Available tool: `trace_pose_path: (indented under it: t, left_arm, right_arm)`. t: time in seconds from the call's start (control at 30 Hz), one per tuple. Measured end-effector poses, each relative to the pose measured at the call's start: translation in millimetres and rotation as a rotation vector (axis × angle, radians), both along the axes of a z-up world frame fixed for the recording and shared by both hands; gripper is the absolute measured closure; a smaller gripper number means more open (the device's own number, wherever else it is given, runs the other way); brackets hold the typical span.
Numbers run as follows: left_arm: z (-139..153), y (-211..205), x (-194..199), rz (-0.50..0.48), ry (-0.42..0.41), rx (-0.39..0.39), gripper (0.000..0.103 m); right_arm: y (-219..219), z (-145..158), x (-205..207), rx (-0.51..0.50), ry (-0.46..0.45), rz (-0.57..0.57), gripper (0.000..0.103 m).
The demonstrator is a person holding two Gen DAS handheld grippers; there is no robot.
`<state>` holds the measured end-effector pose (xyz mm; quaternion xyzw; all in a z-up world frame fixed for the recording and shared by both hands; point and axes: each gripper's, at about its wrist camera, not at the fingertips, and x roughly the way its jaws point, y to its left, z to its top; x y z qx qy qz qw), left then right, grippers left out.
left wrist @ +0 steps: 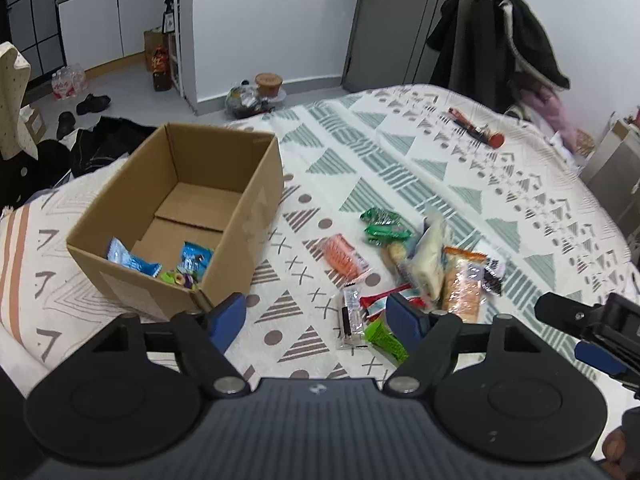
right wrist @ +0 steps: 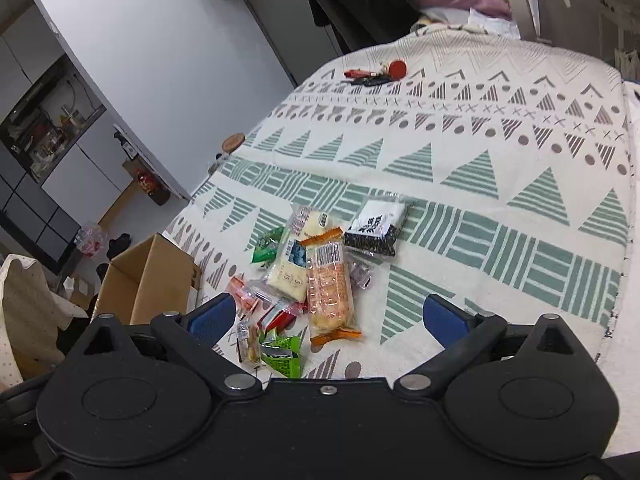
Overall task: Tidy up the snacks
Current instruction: 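Move both open tools back from the box to the snack pile, then grasp the clear stick packet with the left tool while the right grasps the orange-wrapped bread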
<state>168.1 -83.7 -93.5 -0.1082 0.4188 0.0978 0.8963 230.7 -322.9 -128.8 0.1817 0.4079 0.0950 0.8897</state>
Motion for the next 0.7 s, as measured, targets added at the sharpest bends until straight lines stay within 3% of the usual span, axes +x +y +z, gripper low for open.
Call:
trace_pose_path:
  t: [0.27, 0.57, 0.7]
  left_arm:
    - [-28.9, -8.6, 23.6, 0.002, 0.053, -0.009, 0.042]
    - [-59.5, -17.3, 46.1, -0.002, 0.115, -0.044, 0.062]
    - [-72.0, -20.8, 55.1, 0.001, 0.140, -0.053, 0.064]
  right_arm:
    - [2.2, -17.3, 20.6, 0.009, 0.041, 0.019, 0.002]
    - [6.2, -39.0, 42.8, 0.038, 0.102, 0.074, 0.017]
    - [5.8, -49.4, 53.2, 0.039, 0.130, 0.076, 0.021]
